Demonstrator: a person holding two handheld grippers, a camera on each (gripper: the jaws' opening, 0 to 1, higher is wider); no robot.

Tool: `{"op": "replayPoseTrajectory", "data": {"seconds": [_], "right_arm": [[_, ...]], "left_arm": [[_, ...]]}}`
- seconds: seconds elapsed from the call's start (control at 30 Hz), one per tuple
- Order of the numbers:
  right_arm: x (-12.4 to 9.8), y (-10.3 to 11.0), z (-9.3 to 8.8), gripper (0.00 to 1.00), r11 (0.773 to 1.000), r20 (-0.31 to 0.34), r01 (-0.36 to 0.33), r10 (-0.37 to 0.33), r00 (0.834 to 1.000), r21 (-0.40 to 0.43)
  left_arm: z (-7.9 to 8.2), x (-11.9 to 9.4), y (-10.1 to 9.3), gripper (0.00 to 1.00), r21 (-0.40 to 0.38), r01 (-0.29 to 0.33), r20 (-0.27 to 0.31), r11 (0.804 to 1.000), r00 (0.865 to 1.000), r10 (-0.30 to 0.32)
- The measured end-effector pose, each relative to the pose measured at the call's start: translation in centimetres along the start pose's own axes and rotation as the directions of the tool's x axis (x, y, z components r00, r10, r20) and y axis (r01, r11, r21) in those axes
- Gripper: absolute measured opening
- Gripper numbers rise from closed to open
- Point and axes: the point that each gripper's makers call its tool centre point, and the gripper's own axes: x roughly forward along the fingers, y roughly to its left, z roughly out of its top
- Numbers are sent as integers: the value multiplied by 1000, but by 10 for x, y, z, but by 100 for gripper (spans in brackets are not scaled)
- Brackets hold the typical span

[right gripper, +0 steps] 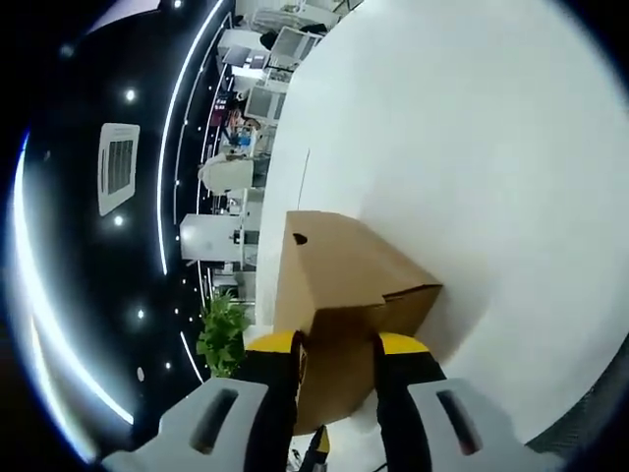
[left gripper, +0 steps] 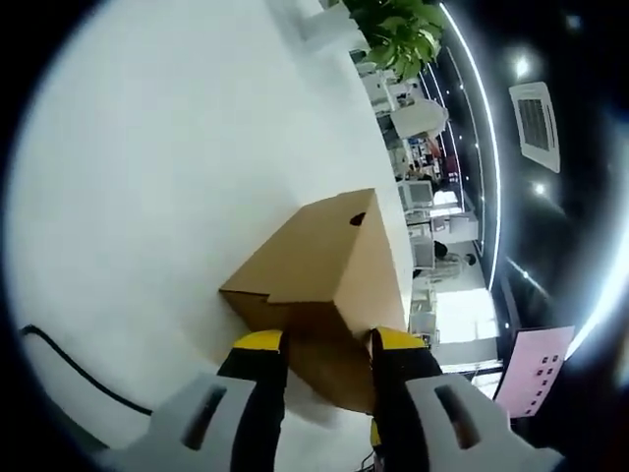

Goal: Operate the shoe box by opening the lid, removing the specified soft item, and placing it in the target area until the item is outside and the box remains undamaged.

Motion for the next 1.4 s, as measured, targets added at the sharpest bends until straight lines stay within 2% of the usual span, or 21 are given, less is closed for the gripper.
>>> {"op": "replayPoseTrajectory", "data": {"seconds": [0.37, 0.5, 0.67, 0.93, 1.17, 1.4], "right_arm": [[-5, 5, 2, 27, 997, 28, 63, -64, 998, 41], [-8, 9, 2, 26, 997, 30, 70, -72, 997, 43], [-11, 14, 2, 26, 996, 38, 61, -63, 997, 70], [-15, 20, 5, 25, 993, 46, 26, -31, 998, 113], [-17, 24, 7, 25, 997, 64, -18, 13, 998, 75], [-17, 26, 8, 25, 996, 69, -39, 34, 997, 74]], "left_arm": [[1, -9, -10, 33, 75, -15, 9, 997, 1000, 14], [2, -12, -14, 33, 71, -30, -4, 997, 1000, 30], [3, -14, -21, 32, 67, -60, -22, 996, 998, 62], [3, -16, -25, 32, 52, -52, -3, 997, 999, 52], [3, -15, -28, 32, 42, -50, 0, 998, 999, 50], [3, -14, -31, 32, 41, -34, 8, 999, 999, 34]]}}
